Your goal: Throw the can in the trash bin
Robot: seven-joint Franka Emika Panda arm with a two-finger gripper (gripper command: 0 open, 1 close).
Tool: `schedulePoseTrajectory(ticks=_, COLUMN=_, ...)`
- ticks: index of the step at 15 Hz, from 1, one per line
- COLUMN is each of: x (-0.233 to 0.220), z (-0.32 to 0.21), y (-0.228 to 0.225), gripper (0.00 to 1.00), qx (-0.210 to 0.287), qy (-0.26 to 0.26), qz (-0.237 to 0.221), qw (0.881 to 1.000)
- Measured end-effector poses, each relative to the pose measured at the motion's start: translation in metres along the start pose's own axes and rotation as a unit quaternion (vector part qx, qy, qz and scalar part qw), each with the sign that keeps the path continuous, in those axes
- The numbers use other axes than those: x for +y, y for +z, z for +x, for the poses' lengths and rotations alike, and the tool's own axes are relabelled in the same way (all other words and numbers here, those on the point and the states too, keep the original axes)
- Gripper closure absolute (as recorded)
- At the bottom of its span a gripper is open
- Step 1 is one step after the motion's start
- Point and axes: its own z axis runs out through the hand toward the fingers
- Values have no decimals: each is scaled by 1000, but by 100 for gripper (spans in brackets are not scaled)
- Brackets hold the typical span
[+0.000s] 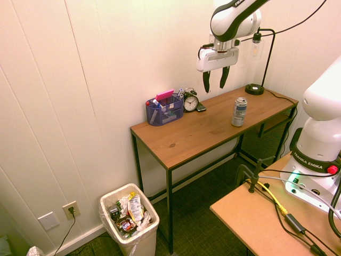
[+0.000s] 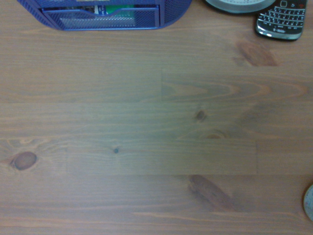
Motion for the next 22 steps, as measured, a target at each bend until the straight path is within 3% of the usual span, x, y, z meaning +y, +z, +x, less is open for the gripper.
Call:
schedulePoseTrajectory(ticks=6, x=14, z=6, y=9, gripper=0, qx=-24, qy=38, qz=-9, qw=999)
schedulePoseTrajectory(ticks=16, x=132, z=68, y=100, gripper=0, qx=-92, qy=105, qz=-50, qw=989)
schedulePoseTrajectory(ticks=22, x=108, z=107, y=149, gripper=0, qx=-102, qy=149, qz=-83, qw=980)
